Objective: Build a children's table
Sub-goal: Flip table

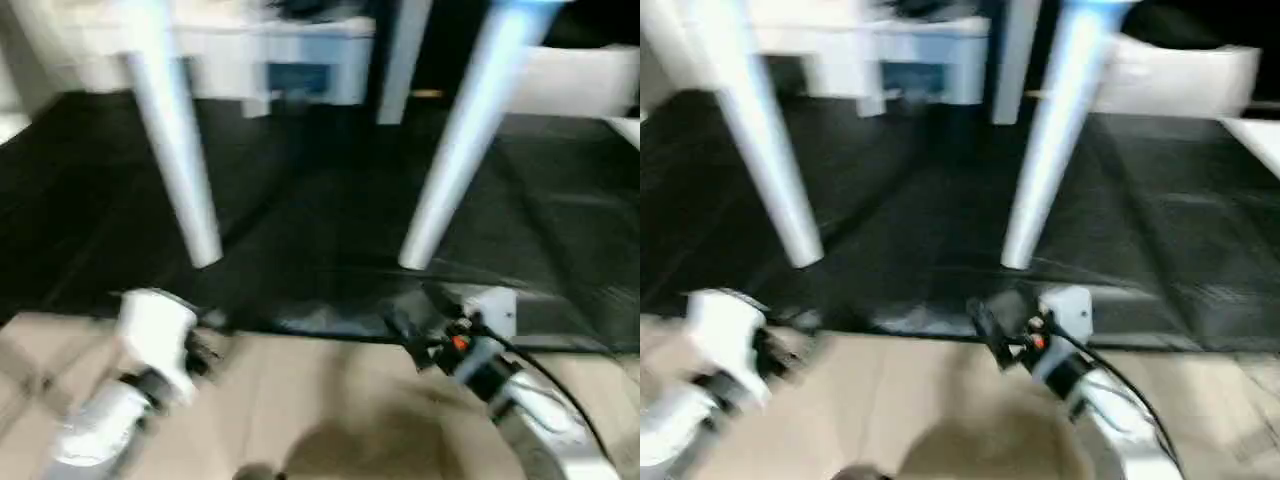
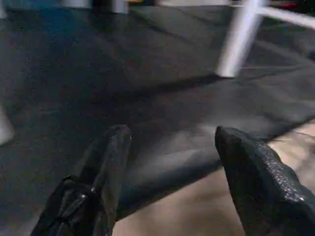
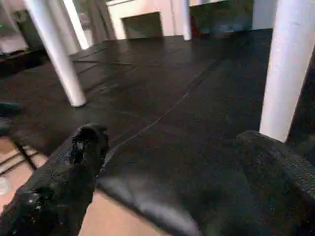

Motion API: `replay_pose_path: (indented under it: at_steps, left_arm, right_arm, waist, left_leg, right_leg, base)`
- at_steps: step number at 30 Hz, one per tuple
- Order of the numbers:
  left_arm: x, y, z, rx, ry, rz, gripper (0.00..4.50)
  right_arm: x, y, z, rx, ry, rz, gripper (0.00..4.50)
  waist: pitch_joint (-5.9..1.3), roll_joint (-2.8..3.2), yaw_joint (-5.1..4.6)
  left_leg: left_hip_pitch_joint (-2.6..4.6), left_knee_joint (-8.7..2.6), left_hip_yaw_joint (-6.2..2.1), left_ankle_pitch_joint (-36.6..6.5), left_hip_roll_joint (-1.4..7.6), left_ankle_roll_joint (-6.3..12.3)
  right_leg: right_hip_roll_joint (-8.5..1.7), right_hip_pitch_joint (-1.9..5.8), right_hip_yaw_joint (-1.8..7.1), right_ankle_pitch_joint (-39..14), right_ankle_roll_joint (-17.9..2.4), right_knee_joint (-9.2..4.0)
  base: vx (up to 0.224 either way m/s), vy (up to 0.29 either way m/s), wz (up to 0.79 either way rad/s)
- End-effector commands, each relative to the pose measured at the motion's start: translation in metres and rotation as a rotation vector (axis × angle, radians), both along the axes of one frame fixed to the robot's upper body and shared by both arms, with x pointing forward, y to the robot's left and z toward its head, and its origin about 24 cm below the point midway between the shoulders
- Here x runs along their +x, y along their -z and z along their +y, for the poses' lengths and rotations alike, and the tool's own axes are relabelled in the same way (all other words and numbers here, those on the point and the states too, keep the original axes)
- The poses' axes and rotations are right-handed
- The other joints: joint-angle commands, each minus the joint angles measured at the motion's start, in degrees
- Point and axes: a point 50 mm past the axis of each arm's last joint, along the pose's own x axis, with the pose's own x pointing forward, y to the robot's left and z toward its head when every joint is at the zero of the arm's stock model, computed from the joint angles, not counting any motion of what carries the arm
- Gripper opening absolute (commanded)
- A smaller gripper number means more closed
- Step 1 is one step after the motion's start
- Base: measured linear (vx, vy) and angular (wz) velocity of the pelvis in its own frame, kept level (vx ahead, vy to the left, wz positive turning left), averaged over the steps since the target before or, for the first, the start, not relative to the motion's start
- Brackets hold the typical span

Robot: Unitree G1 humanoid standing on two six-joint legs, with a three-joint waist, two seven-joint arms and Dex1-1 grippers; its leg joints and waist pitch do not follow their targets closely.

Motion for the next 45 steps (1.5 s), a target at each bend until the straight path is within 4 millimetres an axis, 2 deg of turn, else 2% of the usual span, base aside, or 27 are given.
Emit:
replay_pose_path:
  at_steps: [1, 2, 4, 5, 7, 8, 12, 13, 16, 17, 19, 20, 21, 22, 23, 27, 29, 30, 31, 32, 33, 35, 36, 37, 39, 41, 45]
  left_arm:
    - [-0.010, 0.011, -0.002, -0.044, 0.099, 0.078, 3.11]
    - [-0.016, 0.014, 0.001, -0.072, 0.132, 0.094, 3.11]
    - [-0.021, 0.014, 0.001, -0.111, 0.149, 0.099, 3.11]
    - [-0.023, 0.014, 0.002, -0.120, 0.155, 0.104, 3.11]
    - [-0.028, 0.015, 0.008, -0.141, 0.175, 0.128, 3.11]
    - [-0.033, 0.017, 0.015, -0.136, 0.182, 0.150, 3.11]
    - [-0.048, 0.028, 0.023, -0.120, 0.208, 0.251, 3.11]
    - [-0.052, 0.033, 0.026, -0.115, 0.209, 0.291, 3.11]
    - [-0.059, 0.045, 0.032, -0.085, 0.197, 0.382, 3.11]
    - [-0.062, 0.052, 0.036, -0.083, 0.186, 0.443, 3.11]
    - [-0.066, 0.065, 0.042, -0.038, 0.204, 0.542, 3.11]
    - [-0.065, 0.076, 0.047, 0.001, 0.189, 0.605, 3.11]
    - [-0.065, 0.076, 0.047, 0.001, 0.189, 0.605, 3.11]
    - [-0.065, 0.076, 0.047, 0.001, 0.189, 0.605, 3.11]
    - [-0.049, 0.097, 0.057, 0.051, 0.086, 0.651, 3.11]
    - [-0.033, 0.111, 0.059, 0.068, -0.005, 0.654, 3.11]
    - [-0.011, 0.135, 0.048, 0.110, -0.125, 0.669, 3.11]
    - [-0.010, 0.136, 0.047, 0.112, -0.129, 0.671, 3.11]
    - [-0.008, 0.140, 0.045, 0.126, -0.146, 0.678, 3.11]
    - [-0.005, 0.147, 0.041, 0.137, -0.187, 0.690, 3.11]
    - [-0.003, 0.152, 0.039, 0.151, -0.221, 0.700, 3.11]
    - [-0.003, 0.159, 0.037, 0.187, -0.267, 0.721, 3.11]
    - [-0.004, 0.164, 0.036, 0.208, -0.292, 0.738, 3.11]
    - [-0.007, 0.168, 0.034, 0.222, -0.308, 0.757, 3.11]
    - [-0.013, 0.176, 0.032, 0.243, -0.350, 0.814, 3.11]
    - [-0.014, 0.179, 0.032, 0.238, -0.380, 0.831, 3.11]
    - [-0.016, 0.184, 0.034, 0.303, -0.409, 0.833, 3.11]
  right_arm:
    - [-0.007, -0.003, 0.007, 0.008, -0.180, 0.001, 4.50]
    - [-0.009, -0.001, 0.011, -0.005, -0.285, 0.020, 4.50]
    - [-0.011, 0.001, 0.015, -0.006, -0.359, 0.034, 4.50]
    - [-0.011, 0.001, 0.016, -0.003, -0.388, 0.042, 4.50]
    - [-0.011, 0.005, 0.023, 0.001, -0.469, 0.061, 4.50]
    - [-0.011, 0.008, 0.027, 0.003, -0.519, 0.080, 4.50]
    - [-0.011, 0.023, 0.033, -0.035, -0.653, 0.131, 4.50]
    - [-0.012, 0.030, 0.035, -0.052, -0.684, 0.148, 4.50]
    - [-0.015, 0.045, 0.037, -0.087, -0.747, 0.194, 4.50]
    - [-0.017, 0.054, 0.037, -0.117, -0.768, 0.217, 4.50]
    - [-0.017, 0.070, 0.036, -0.156, -0.760, 0.267, 4.50]
    - [-0.016, 0.082, 0.036, -0.187, -0.728, 0.303, 4.50]
    - [-0.016, 0.082, 0.036, -0.187, -0.728, 0.303, 4.50]
    - [-0.016, 0.082, 0.036, -0.187, -0.728, 0.303, 4.50]
    - [-0.013, 0.105, 0.033, -0.246, -0.609, 0.385, 4.50]
    - [-0.013, 0.123, 0.030, -0.288, -0.512, 0.446, 4.50]
    - [-0.018, 0.155, 0.017, -0.379, -0.231, 0.597, 4.50]
    - [-0.018, 0.156, 0.016, -0.379, -0.220, 0.604, 4.50]
    - [-0.020, 0.161, 0.014, -0.378, -0.170, 0.639, 4.50]
    - [-0.024, 0.168, 0.008, -0.388, -0.082, 0.691, 4.50]
    - [-0.029, 0.174, 0.003, -0.395, -0.016, 0.728, 4.50]
    - [-0.034, 0.180, -0.006, -0.428, 0.087, 0.773, 4.50]
    - [-0.039, 0.185, -0.014, -0.454, 0.192, 0.808, 4.50]
    - [-0.043, 0.188, -0.022, -0.460, 0.303, 0.841, 4.50]
    - [-0.052, 0.194, -0.029, -0.452, 0.451, 0.916, 4.50]
    - [-0.056, 0.197, -0.029, -0.470, 0.462, 0.963, 4.50]
    - [-0.056, 0.197, -0.027, -0.503, 0.428, 0.950, 4.50]
  waist:
    - [-2.08, -0.49, -0.82]
    - [-2.26, -1.50, -1.20]
    - [-2.15, -1.23, -1.50]
    - [-2.04, -1.28, -1.68]
    - [-1.73, -2.26, -1.57]
    - [-1.66, -1.79, -1.27]
    - [-1.38, -1.79, -0.99]
    - [-1.29, -1.17, -0.91]
    - [-1.19, -1.41, -0.81]
    - [-1.33, -0.90, -0.50]
    - [-1.37, -1.41, -0.50]
    - [-1.29, -2.26, -0.74]
    - [-1.23, -1.71, -0.77]
    - [-1.23, -1.71, -0.77]
    - [-1.03, -2.34, -0.89]
    - [-1.22, -2.02, -0.72]
    - [-0.91, -1.66, -1.44]
    - [-1.29, -1.70, -1.41]
    - [-1.27, -2.14, -1.27]
    - [-1.28, -1.20, -1.39]
    - [-1.53, -1.62, -1.96]
    - [-1.92, -1.24, -2.05]
    - [-2.09, -0.18, -2.02]
    - [-1.76, -1.05, -2.43]
    - [-1.69, -1.44, -2.51]
    - [-1.11, -0.88, -2.60]
    - [-0.74, -0.58, -2.85]
  left_leg:
    - [0.70, -6.08, -1.72, -14.79, 3.14, -0.81]
    - [0.34, -5.39, -1.29, -9.95, 2.72, 1.49]
    - [0.38, -5.34, -1.02, -8.91, 2.70, 2.68]
    - [0.82, -5.42, -0.92, -10.47, 3.05, 3.39]
    - [1.02, -5.76, -0.70, -11.75, 3.35, 3.51]
    - [1.15, -5.86, -0.70, -12.28, 3.32, 3.33]
    - [1.67, -6.55, -0.70, -17.84, 3.70, 0.91]
    - [1.69, -6.54, -0.71, -18.41, 3.65, 0.52]
    - [1.65, -6.65, -0.51, -18.85, 3.64, 0.14]
    - [1.76, -6.69, -0.53, -19.04, 3.77, -0.05]
    - [1.58, -6.68, -0.39, -18.15, 3.73, 0.29]
    - [1.67, -6.61, -0.16, -17.66, 3.46, 0.60]
    - [1.83, -6.73, -0.21, -18.41, 3.41, 0.00]
    - [1.83, -6.73, -0.21, -18.41, 3.41, 0.00]
    - [1.87, -6.91, -0.09, -17.86, 3.69, -0.08]
    - [2.18, -6.90, -0.11, -17.21, 3.83, -0.87]
    - [1.95, -6.80, 0.09, -15.00, 3.56, -0.66]
    - [2.32, -6.61, 0.16, -14.84, 3.43, -0.88]
    - [2.02, -6.71, -0.02, -14.95, 3.85, -0.59]
    - [1.86, -6.57, -0.04, -14.03, 3.77, -0.32]
    - [1.74, -6.39, 0.02, -13.07, 3.73, 0.17]
    - [1.23, -5.95, -0.18, -9.12, 3.76, 1.58]
    - [1.42, -5.59, -0.21, -7.83, 3.68, 1.89]
    - [1.30, -5.51, -0.07, -6.54, 3.64, 3.22]
    - [1.07, -5.38, 0.12, -7.27, 3.54, 4.53]
    - [1.14, -5.74, 0.15, -10.15, 3.91, 5.28]
    - [1.11, -6.37, 0.14, -14.07, 4.29, 3.75]
  right_leg:
    - [-4.60, 0.46, 1.63, 8.67, -6.04, -4.76]
    - [-4.64, 0.86, 1.70, 12.59, -5.81, -4.52]
    - [-4.77, 0.47, 1.65, 13.01, -5.86, -4.78]
    - [-4.99, -0.03, 1.77, 10.13, -7.26, -4.93]
    - [-4.86, -0.18, 1.87, 6.52, -8.23, -5.32]
    - [-4.84, -0.43, 1.85, 4.29, -8.91, -5.32]
    - [-4.79, -0.95, 2.03, -2.25, -9.85, -5.70]
    - [-4.86, -1.19, 2.08, -2.34, -10.12, -5.59]
    - [-4.90, -1.10, 2.23, -2.40, -10.32, -5.79]
    - [-5.06, -1.16, 2.25, -1.81, -10.51, -5.69]
    - [-5.12, -1.01, 2.20, -0.47, -10.78, -5.71]
    - [-4.97, -1.21, 2.17, -1.07, -11.02, -5.73]
    - [-5.16, -1.33, 2.27, -3.53, -11.46, -5.79]
    - [-5.16, -1.33, 2.27, -3.53, -11.46, -5.79]
    - [-5.28, -1.40, 2.35, -3.39, -11.93, -5.93]
    - [-5.73, -0.93, 2.21, -0.90, -13.57, -5.64]
    - [-5.47, -1.20, 2.20, 3.03, -14.41, -5.35]
    - [-5.45, -1.16, 2.18, 3.61, -14.64, -5.32]
    - [-5.89, -0.64, 2.15, 4.87, -14.85, -5.18]
    - [-5.82, -0.70, 2.12, 7.65, -14.86, -4.82]
    - [-5.67, -0.23, 2.03, 11.12, -14.72, -4.78]
    - [-5.82, 0.29, 1.76, 17.39, -14.66, -4.10]
    - [-5.77, 0.06, 1.67, 20.29, -14.59, -3.94]
    - [-5.78, -0.04, 1.63, 23.38, -14.79, -3.95]
    - [-6.20, 0.28, 1.58, 21.41, -15.10, -4.15]
    - [-6.39, -0.06, 1.56, 14.18, -15.77, -4.82]
    - [-6.14, -0.34, 1.70, 6.53, -16.46, -5.28]
  base:
    - [0.000, 0.000, 0.00]
    - [0.000, 0.000, 0.00]
    - [0.000, 0.000, 0.00]
    - [0.000, 0.000, 0.00]
    - [0.000, 0.000, 0.00]
    - [0.000, 0.000, 0.00]
    - [0.000, 0.000, 0.00]
    - [0.000, 0.000, 0.00]
    - [0.000, 0.000, 0.00]
    - [0.000, 0.000, 0.00]
    - [0.000, 0.000, 0.00]
    - [0.000, 0.000, 0.00]
    - [0.000, 0.000, 0.00]
    - [0.000, 0.000, 0.00]
    - [0.000, 0.000, 0.00]
    - [0.000, 0.000, 0.00]
    - [0.000, 0.000, 0.00]
    - [0.000, 0.000, 0.00]
    - [0.000, 0.000, 0.00]
    - [0.000, 0.000, 0.00]
    - [0.000, 0.000, 0.00]
    - [0.000, 0.000, 0.00]
    - [0.000, 0.000, 0.00]
    - [0.000, 0.000, 0.00]
    - [0.000, 0.000, 0.00]
    - [0.000, 0.000, 0.00]
    - [0.000, 0.000, 0.00]
